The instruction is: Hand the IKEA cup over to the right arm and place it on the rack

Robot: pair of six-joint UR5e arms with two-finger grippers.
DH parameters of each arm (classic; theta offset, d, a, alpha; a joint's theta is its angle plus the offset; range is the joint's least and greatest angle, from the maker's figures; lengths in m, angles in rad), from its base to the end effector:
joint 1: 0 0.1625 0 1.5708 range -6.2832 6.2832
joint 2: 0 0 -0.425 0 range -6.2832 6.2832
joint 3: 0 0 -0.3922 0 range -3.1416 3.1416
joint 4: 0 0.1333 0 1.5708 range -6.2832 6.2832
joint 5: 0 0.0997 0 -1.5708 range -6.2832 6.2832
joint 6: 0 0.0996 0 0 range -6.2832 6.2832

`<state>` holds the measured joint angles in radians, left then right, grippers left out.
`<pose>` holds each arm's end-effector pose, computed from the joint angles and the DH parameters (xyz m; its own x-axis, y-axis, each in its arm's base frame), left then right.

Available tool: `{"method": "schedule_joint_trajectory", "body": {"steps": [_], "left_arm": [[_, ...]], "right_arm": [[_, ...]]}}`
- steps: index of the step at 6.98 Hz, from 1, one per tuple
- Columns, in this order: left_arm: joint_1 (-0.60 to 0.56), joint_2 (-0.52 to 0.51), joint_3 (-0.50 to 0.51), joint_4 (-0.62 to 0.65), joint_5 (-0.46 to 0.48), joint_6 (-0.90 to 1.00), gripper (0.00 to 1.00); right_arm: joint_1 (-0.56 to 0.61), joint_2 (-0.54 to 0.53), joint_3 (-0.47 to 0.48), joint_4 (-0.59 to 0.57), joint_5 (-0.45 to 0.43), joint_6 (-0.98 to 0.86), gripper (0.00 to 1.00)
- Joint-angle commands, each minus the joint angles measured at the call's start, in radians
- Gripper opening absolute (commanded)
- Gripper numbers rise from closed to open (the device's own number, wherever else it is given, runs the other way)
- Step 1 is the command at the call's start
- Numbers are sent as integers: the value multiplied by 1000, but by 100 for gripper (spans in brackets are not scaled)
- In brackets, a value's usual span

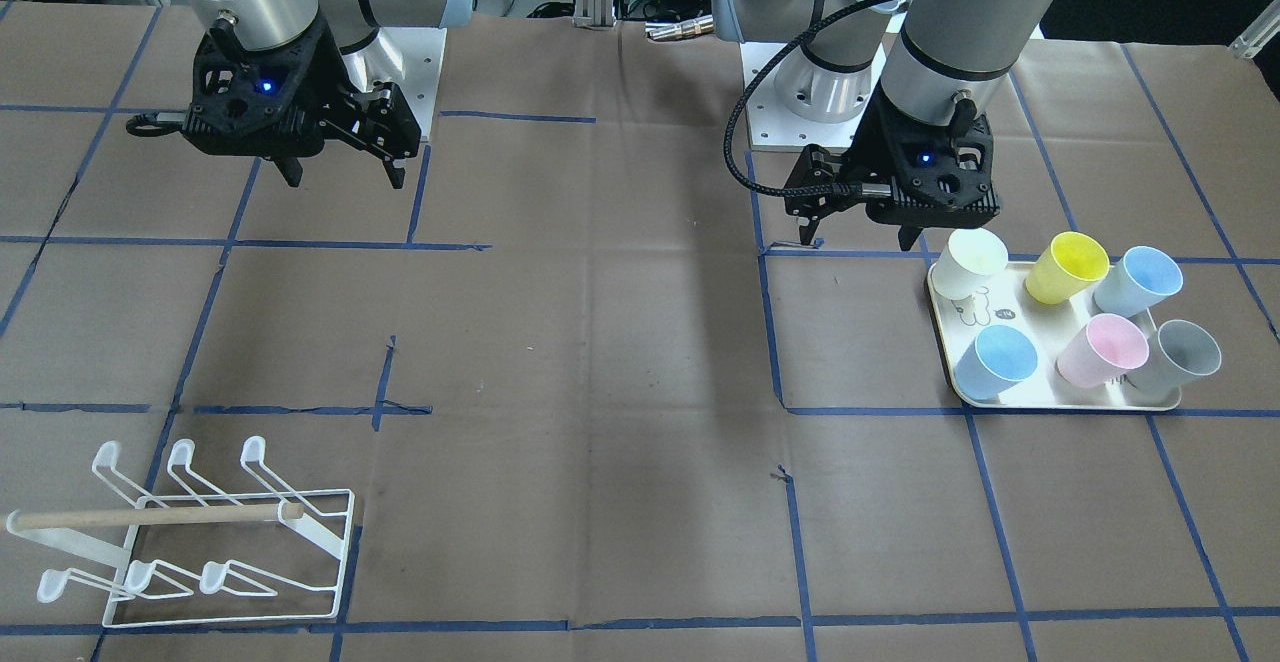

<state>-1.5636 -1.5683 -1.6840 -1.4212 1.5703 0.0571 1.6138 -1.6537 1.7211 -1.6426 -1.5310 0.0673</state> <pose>-0.1298 -0.4932 0.4485 -0.9988 0.0499 -0.0017 0.0499 0.9980 -0.0388 0.1568 -0.4499 0.4605 -0.9989 0.0242 -0.0400 0.0242 0.9997 -0.0017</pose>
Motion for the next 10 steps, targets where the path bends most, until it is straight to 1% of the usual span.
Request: {"method": "schedule_joint_trajectory", "body": {"steps": [1, 2, 4, 5, 6, 7, 8, 9, 10], "left_arm": [[31, 10, -29, 7, -1, 51, 100], [80, 11, -46, 10, -3, 109, 100], [257, 10, -49, 8, -3, 276, 99], [327, 1, -51, 10, -3, 374, 99], [374, -1, -51, 10, -3, 404, 99], [395, -9, -55, 16, -1, 417, 98], [398, -25, -80, 89, -1, 443, 98], [398, -53, -123, 172, -1, 441, 99], [398, -80, -173, 273, -3, 441, 99]], "right_arm": [[0, 0, 8, 0, 17, 0, 100], [0, 2, 6, -2, 17, 0, 100], [0, 2, 6, -37, 20, 0, 100], [0, 3, 8, -37, 23, 0, 100], [0, 3, 8, -37, 41, 0, 100], [0, 3, 9, -49, 41, 0, 100], [0, 5, 11, -63, 60, 0, 100], [0, 5, 23, -81, 105, 0, 100], [0, 3, 61, -159, 113, 0, 100]]}}
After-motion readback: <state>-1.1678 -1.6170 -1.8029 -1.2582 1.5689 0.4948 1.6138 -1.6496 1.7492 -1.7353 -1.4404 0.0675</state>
